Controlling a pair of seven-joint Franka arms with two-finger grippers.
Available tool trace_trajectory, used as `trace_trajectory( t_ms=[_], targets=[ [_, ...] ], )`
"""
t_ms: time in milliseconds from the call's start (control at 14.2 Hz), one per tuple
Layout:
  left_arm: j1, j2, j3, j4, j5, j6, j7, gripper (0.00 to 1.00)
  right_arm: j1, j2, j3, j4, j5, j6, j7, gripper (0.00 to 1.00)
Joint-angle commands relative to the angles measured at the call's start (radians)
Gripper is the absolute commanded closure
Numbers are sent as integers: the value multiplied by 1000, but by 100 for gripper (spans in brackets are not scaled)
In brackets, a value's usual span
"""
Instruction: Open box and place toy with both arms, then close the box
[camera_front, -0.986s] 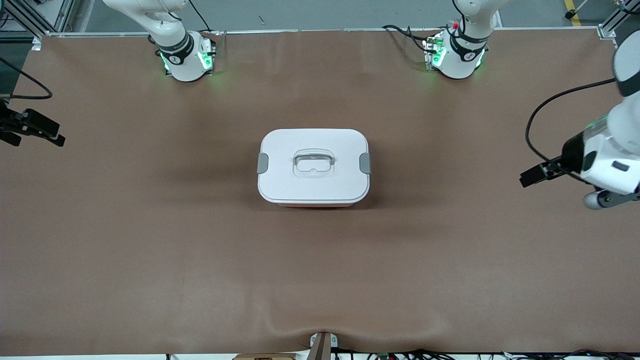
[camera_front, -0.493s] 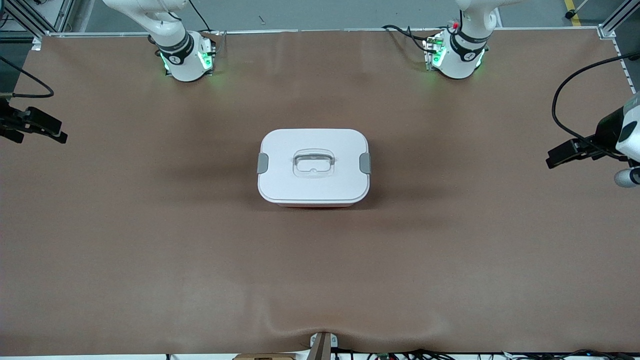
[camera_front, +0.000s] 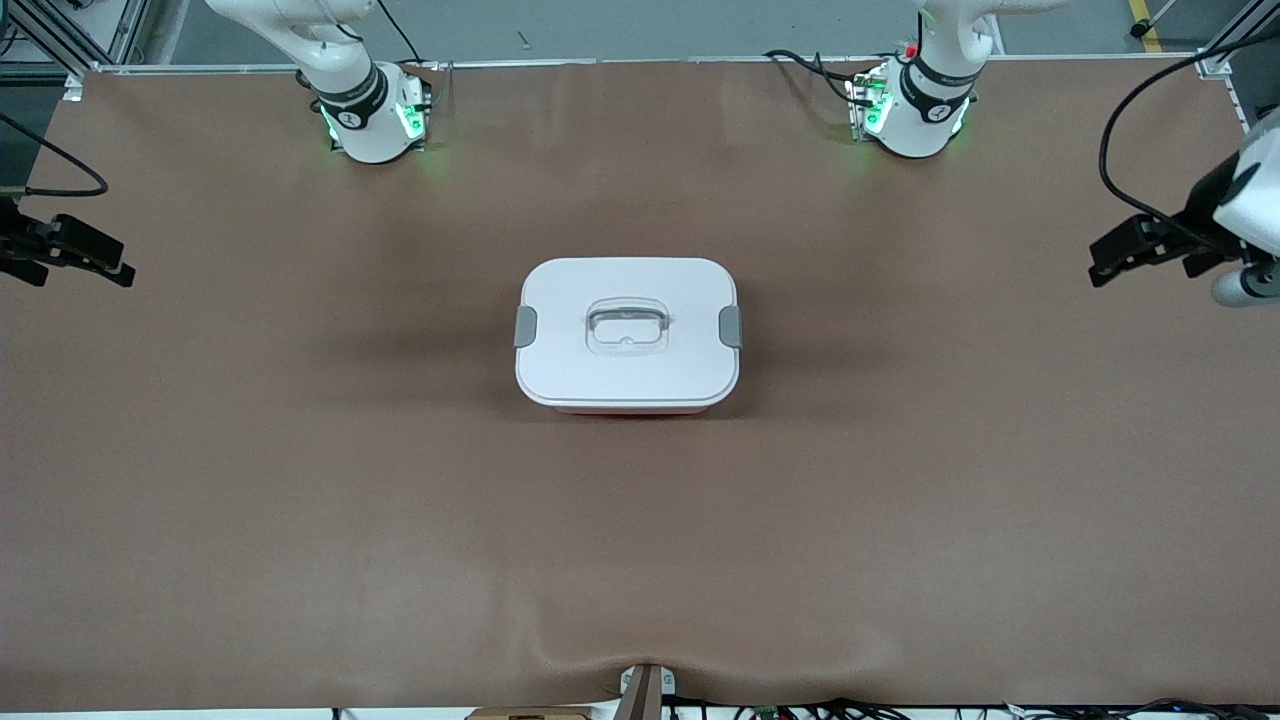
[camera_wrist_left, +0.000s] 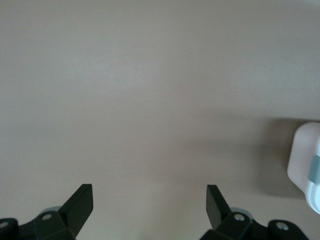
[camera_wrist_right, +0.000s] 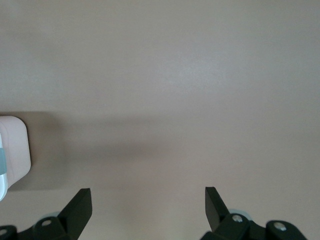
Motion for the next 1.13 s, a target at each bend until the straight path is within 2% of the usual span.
trace_trajectory(
  t_ms=[0,493,775,1056],
  targets=[
    [-92,-73,101,-77,-58,13,2,0,-9,10,0,17,-2,-15,-30,0],
    [-87,-73,83,-66,-55,-39,1,0,-9,13,0,14,-2,-15,-29,0],
    [-86,-72,42,-59,17,-60,5,0,-12,13,0,14,-2,-15,-29,0],
    [-78,-73,37,-53,23,-62,19,0,2,20,2,35,0,-13,-15,0]
  ],
)
